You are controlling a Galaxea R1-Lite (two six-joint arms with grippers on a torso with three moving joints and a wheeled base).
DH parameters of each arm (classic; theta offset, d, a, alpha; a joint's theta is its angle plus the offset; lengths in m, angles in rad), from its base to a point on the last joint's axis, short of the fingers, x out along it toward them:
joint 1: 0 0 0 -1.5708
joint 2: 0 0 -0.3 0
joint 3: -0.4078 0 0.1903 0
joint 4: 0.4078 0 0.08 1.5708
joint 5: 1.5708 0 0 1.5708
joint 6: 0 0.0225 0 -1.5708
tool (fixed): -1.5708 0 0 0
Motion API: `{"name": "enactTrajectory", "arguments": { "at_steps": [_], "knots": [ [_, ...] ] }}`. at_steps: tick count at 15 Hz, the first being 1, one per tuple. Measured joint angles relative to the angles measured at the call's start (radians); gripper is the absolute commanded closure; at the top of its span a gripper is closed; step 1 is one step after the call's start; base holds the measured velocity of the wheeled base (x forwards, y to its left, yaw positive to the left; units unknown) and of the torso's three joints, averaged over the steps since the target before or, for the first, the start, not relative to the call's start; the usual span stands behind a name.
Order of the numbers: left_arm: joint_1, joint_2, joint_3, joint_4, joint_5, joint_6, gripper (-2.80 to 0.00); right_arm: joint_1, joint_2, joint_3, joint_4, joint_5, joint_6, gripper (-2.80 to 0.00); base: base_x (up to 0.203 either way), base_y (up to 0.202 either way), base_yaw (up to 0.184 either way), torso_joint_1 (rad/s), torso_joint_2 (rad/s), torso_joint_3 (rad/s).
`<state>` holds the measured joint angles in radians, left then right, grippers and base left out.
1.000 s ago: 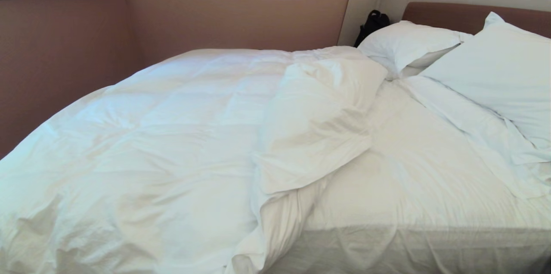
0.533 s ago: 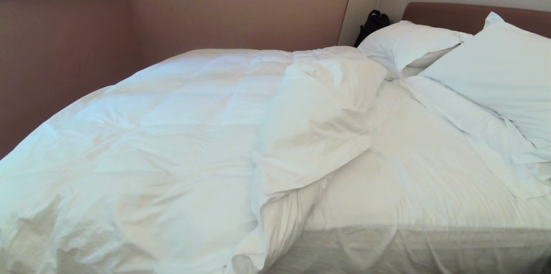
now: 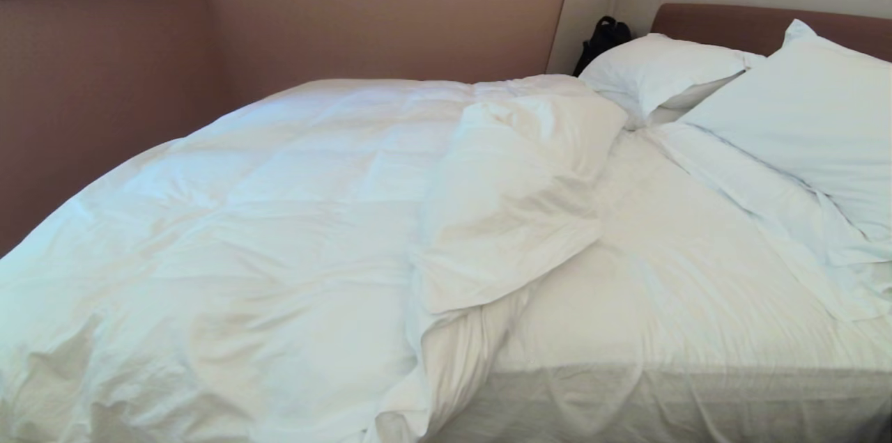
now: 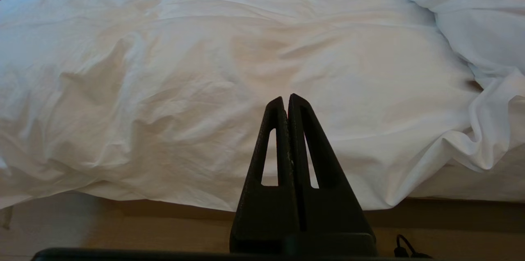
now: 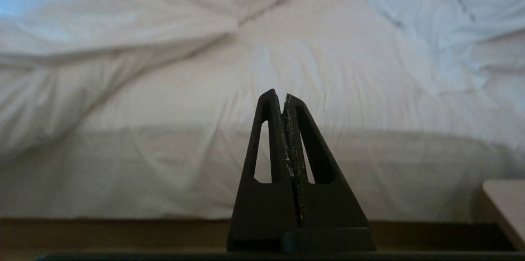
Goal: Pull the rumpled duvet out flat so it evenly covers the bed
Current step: Flatten the corners of the folded blanket
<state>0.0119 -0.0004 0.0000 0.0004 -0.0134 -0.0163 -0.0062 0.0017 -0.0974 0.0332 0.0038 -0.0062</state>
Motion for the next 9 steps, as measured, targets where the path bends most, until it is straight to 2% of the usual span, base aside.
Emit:
{"name": "enactTrajectory", "arguments": {
  "at_steps": [2, 6, 9],
  "knots": [
    [0.000, 0.000, 0.000, 0.000, 0.000, 0.000, 0.00, 0.000, 0.010, -0.097, 0.034, 0.015, 0.002, 0.00, 0.000, 0.000, 0.000, 0.000, 0.00, 0.000],
    [0.000, 0.000, 0.000, 0.000, 0.000, 0.000, 0.00, 0.000, 0.111, -0.208, 0.119, 0.053, 0.020, 0.00, 0.000, 0.000, 0.000, 0.000, 0.00, 0.000],
    [0.000, 0.000, 0.000, 0.000, 0.000, 0.000, 0.00, 0.001, 0.201, -0.279, 0.134, 0.079, 0.058, 0.00, 0.000, 0.000, 0.000, 0.000, 0.00, 0.000]
  ]
}}
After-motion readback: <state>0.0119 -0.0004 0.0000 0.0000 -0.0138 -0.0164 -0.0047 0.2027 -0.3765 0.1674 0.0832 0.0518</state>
